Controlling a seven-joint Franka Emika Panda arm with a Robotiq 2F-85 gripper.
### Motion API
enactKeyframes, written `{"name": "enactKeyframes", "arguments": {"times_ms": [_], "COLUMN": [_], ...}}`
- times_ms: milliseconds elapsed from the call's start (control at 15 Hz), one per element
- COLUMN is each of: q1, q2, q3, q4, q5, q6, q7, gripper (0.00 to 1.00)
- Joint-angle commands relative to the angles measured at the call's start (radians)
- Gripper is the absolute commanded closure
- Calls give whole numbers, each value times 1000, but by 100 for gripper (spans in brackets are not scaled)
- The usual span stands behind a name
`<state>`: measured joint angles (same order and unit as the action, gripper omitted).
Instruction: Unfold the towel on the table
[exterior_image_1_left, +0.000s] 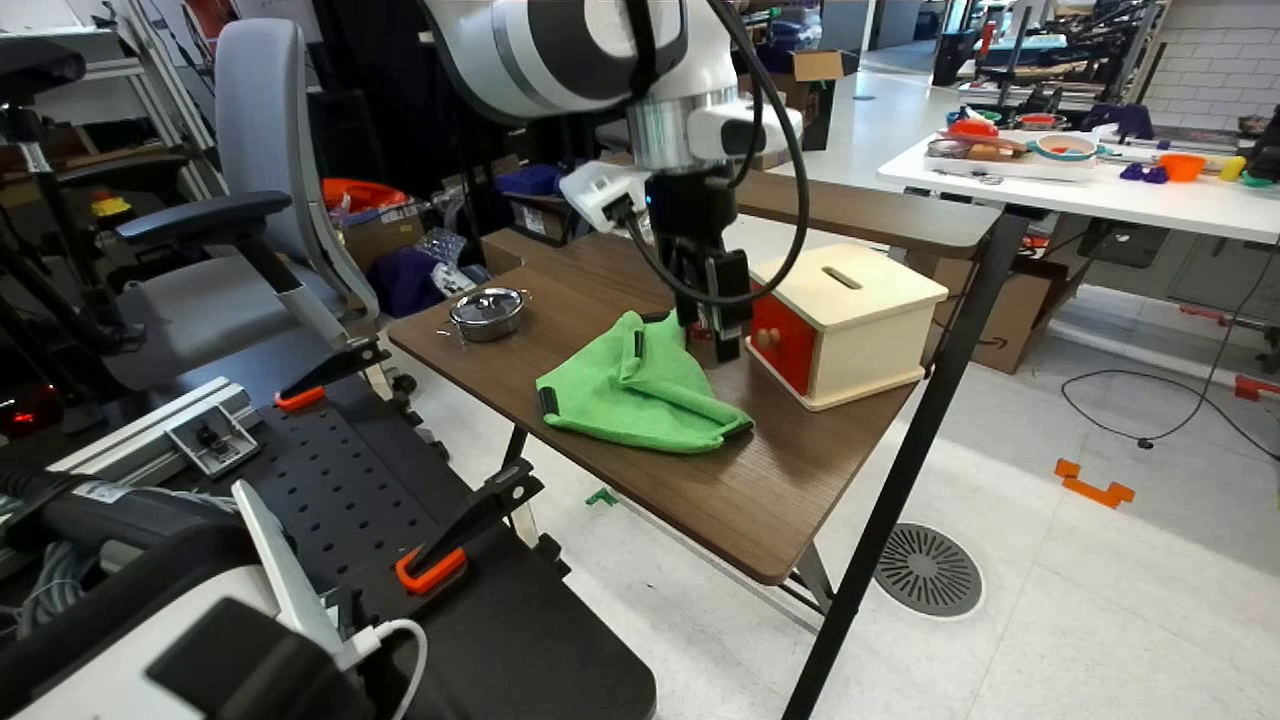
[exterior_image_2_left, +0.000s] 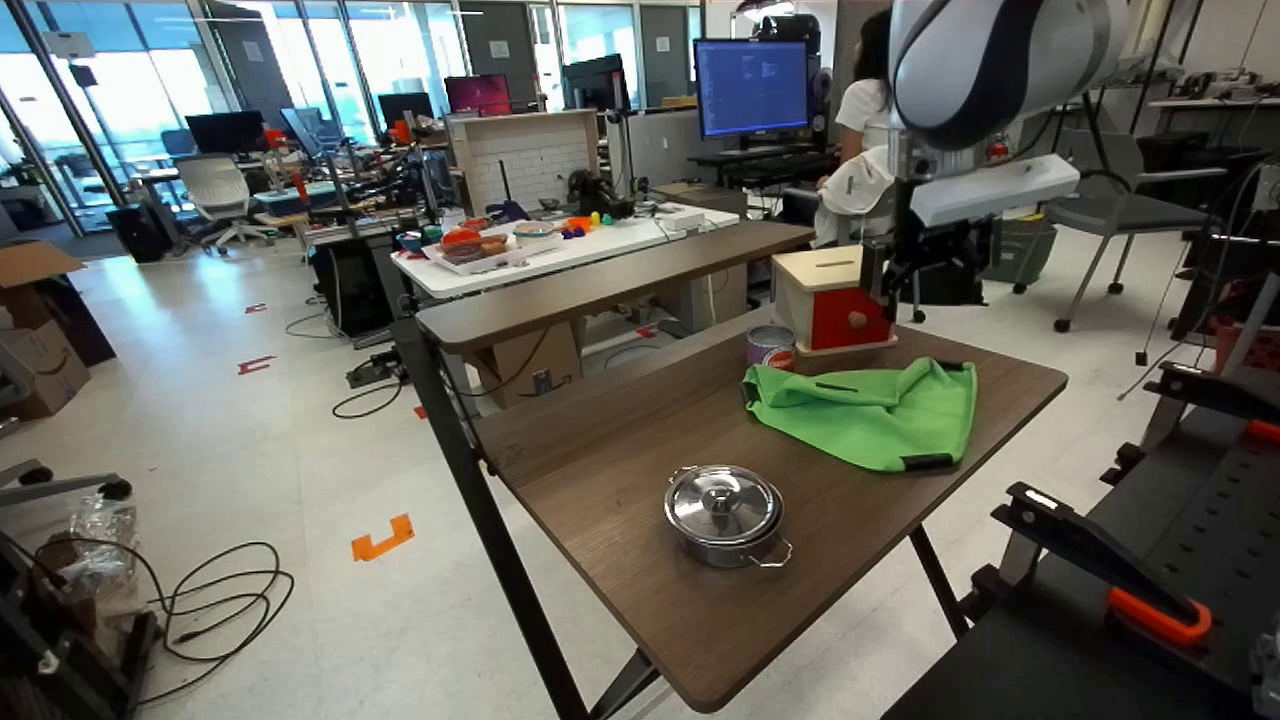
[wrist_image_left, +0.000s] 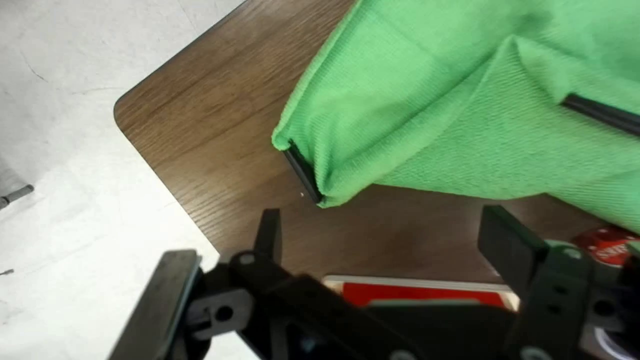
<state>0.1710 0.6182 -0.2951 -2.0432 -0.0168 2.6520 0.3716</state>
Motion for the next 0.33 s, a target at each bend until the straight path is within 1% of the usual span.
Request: {"name": "enactKeyframes", "arguments": {"times_ms": [0, 133, 267], "q1": [-27, -35, -38], "q2": [-52, -140, -175], "q3": [35, 56, 60], "q4": [-23, -74, -103], "q5": [-29, -34, -42], "q6": [-17, -45, -47], "q7": [-6, -33, -39], "gripper": [0, 0, 0]}}
